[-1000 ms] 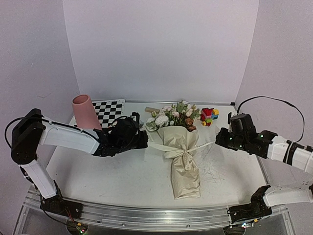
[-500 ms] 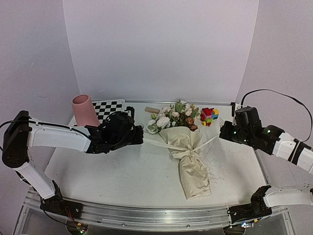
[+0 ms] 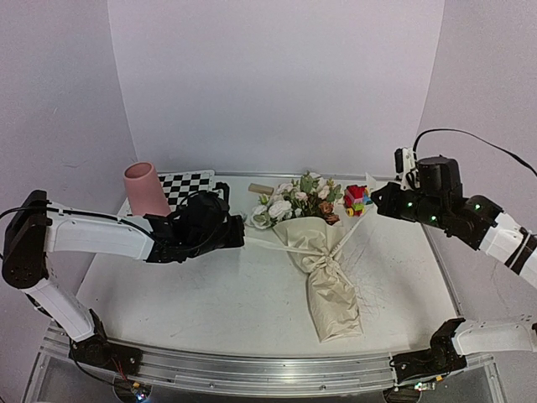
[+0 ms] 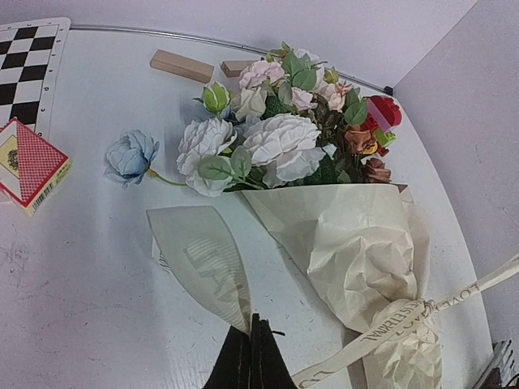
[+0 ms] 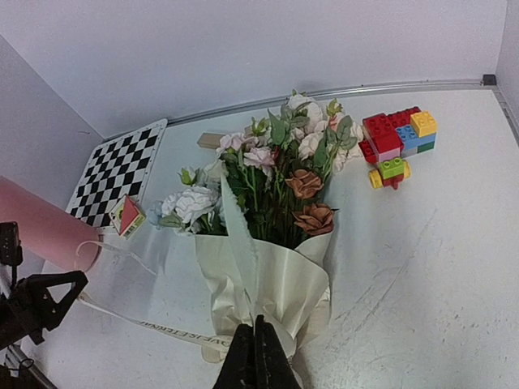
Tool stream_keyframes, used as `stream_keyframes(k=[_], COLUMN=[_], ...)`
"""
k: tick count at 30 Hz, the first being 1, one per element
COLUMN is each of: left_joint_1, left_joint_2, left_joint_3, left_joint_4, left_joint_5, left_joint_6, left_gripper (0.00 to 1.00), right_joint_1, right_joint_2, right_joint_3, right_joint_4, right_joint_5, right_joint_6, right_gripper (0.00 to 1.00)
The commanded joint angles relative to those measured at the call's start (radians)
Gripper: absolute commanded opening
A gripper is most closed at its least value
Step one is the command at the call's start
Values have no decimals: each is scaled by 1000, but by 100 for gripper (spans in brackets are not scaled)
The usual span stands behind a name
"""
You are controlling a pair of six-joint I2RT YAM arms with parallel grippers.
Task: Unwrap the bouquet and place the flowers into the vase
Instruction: Untie the ribbon from the wrapping paper.
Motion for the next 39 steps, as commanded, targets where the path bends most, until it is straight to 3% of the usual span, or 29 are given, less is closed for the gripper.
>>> stream_keyframes(k=[1,10,25,39], left_joint_1=[-2,-2,13,54], left_joint_2=[-27,-69,-103,-201], left_joint_3=[32,33,48,14], left_joint_4=[-4,-35,-156,-174], left_joint_5=[-25,-60,-153,-145], left_joint_6=[26,43,16,20], left_gripper=[1,2,2,3], right_joint_1=[-4,-3,0,59], right_joint_2=[-3,-7,117,176], right_joint_3=[71,130,196,271], right_joint_4=[-11,-43,-10,48], right_joint_5=[-24,19,-273,-279], right_joint_6=[-42,-77,-51,-47], right_gripper=[0,0,0,0])
